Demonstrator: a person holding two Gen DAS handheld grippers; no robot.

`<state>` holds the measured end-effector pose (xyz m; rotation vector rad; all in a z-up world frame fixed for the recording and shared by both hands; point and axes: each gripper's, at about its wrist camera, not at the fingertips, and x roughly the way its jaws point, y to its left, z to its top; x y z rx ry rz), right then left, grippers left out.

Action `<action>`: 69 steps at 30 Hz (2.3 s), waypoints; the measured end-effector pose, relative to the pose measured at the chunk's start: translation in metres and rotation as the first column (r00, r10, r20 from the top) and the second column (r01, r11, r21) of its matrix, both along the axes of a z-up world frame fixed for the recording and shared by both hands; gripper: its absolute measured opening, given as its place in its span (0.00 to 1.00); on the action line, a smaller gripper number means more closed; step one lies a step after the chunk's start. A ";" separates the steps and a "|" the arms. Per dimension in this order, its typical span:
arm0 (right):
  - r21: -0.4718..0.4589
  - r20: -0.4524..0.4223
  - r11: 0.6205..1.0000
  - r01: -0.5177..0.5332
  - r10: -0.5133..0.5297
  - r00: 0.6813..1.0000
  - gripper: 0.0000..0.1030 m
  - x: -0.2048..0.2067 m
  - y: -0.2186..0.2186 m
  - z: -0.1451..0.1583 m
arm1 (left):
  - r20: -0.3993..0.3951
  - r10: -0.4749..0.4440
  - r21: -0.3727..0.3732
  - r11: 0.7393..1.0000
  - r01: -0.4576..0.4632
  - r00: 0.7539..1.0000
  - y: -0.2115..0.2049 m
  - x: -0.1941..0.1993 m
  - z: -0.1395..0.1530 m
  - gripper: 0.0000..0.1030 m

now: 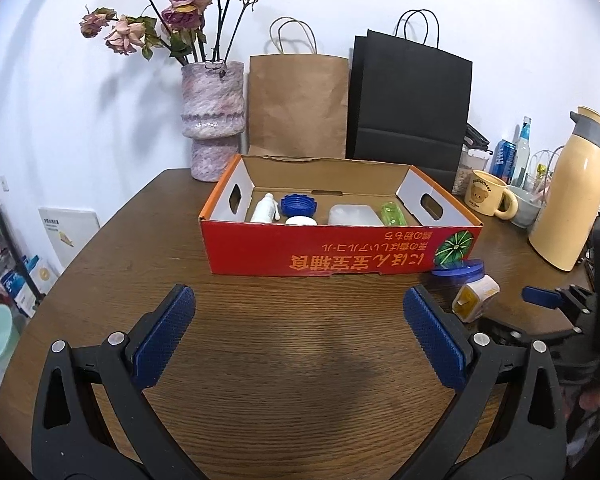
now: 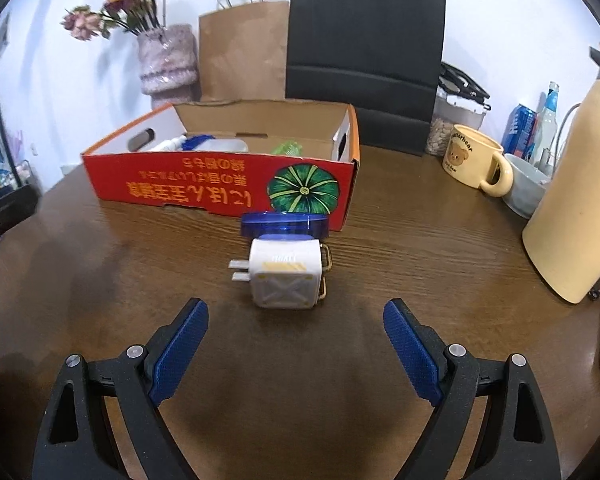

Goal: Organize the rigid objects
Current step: 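Close the right gripper on the white charger beneath the blue lid, then grasp the blue round lid with the left gripper while the right holds the charger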

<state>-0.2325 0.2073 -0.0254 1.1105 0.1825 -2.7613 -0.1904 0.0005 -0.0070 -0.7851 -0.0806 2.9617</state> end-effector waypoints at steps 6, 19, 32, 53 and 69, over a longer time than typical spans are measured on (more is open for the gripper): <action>0.014 0.047 1.000 -0.001 0.001 0.999 0.90 -0.031 -0.009 -0.006 | 0.017 0.001 0.004 1.000 -0.001 1.000 -0.001 -0.004 -0.003 1.00; -0.020 0.051 0.996 -0.087 0.088 0.995 0.67 -0.010 -0.012 0.000 | 0.037 0.003 0.012 1.000 -0.003 0.999 -0.003 -0.007 -0.005 1.00; -0.093 -0.021 0.994 -0.064 0.063 0.998 0.67 0.025 0.014 0.023 | 0.045 0.013 -0.007 1.000 -0.013 0.999 0.002 -0.007 -0.007 1.00; -0.109 -0.057 0.994 -0.003 -0.004 0.998 0.67 0.021 0.059 0.028 | 0.084 0.009 -0.070 0.998 -0.003 0.996 0.059 -0.019 -0.010 1.00; -0.110 -0.071 0.994 0.021 -0.029 0.997 0.67 0.015 0.101 0.029 | 0.172 -0.042 -0.065 0.996 0.054 0.984 0.117 -0.046 -0.025 1.00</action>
